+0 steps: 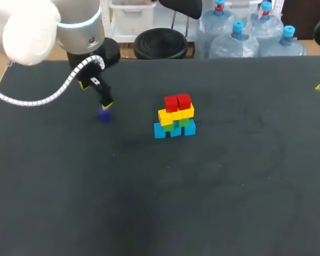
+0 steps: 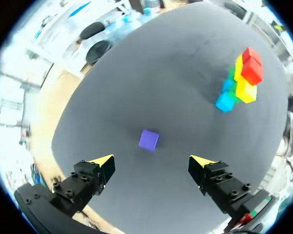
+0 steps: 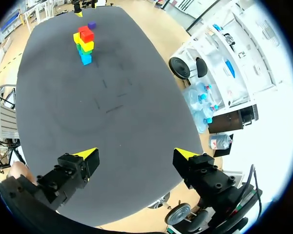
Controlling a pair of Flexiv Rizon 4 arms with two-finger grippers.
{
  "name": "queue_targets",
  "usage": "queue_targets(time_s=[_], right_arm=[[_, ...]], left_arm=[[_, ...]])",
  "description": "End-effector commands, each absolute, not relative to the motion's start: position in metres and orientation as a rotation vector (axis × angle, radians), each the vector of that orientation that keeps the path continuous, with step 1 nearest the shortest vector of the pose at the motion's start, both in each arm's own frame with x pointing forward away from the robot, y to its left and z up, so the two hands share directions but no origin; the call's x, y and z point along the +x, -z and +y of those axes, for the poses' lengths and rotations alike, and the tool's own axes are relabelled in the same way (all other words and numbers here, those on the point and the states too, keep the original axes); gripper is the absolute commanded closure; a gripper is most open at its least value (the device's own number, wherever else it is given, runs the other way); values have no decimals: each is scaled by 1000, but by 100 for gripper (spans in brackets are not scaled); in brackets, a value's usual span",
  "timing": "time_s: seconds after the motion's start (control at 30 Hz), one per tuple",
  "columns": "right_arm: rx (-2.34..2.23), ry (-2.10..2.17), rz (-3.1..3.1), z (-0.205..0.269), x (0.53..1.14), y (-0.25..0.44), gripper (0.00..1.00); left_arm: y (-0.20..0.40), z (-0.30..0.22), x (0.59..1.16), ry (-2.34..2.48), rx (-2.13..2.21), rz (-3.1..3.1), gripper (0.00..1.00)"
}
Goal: Place the blue cubes, place green cubes on the blue cubes, place the yellow cubes on the green cubes, then place the red cubes on the yellow cubes, and place purple cube on the red cubes.
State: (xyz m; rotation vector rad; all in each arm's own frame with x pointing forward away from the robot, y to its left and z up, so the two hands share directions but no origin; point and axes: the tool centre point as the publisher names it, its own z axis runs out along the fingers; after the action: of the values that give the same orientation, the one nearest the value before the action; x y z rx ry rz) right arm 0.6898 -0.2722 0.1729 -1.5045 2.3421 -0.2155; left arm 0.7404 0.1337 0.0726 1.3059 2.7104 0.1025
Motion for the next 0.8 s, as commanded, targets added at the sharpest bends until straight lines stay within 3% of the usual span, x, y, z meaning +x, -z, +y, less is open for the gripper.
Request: queue_targets(time_s=[0.03, 0.8], right_arm=[[-1503, 217, 2341, -272, 690, -172, 0], [-1503, 217, 2341, -272, 690, -172, 0]], left_arm=[[-57, 140, 752, 52, 1378, 2685, 0], [-18, 124, 760, -7, 1622, 2680, 0]])
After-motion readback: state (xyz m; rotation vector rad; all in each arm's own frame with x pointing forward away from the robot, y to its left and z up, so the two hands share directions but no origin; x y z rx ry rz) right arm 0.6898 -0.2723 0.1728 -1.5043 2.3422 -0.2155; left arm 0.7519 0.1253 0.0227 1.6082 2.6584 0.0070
